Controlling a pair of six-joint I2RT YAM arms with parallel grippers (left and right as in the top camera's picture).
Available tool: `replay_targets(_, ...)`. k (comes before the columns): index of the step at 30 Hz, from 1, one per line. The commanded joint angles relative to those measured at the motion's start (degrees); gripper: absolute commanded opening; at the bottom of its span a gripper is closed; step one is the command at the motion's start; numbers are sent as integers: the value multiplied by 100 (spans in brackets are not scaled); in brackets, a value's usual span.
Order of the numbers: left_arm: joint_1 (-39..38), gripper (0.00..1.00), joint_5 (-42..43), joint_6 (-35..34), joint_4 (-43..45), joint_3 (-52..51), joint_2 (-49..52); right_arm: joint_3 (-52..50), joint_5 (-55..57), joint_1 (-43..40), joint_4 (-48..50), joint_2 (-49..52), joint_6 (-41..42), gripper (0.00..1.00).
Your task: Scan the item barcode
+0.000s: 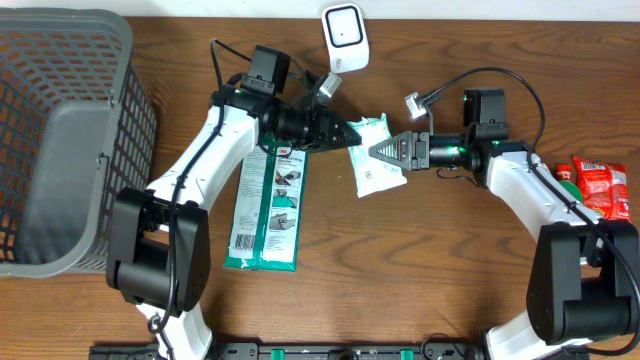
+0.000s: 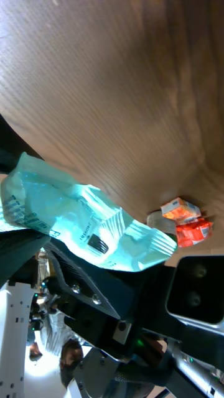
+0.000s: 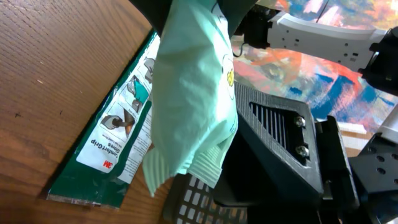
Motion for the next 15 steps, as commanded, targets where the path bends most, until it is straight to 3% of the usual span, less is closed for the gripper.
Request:
replay_targets(1, -118, 30, 210, 7, 162, 63, -85, 4, -289, -35, 2, -151, 81, 11)
replay_targets(4, -149, 29, 208, 9, 199, 63, -85, 4, -286, -35, 2, -151, 81, 12)
replay_targets(11, -149, 8, 210, -46, 195, 63, -85, 4, -286, -39, 31, -151, 79, 23)
replay_targets(15, -149, 8, 227, -319, 195, 63, -85, 4, -284, -52, 225, -151, 81, 30)
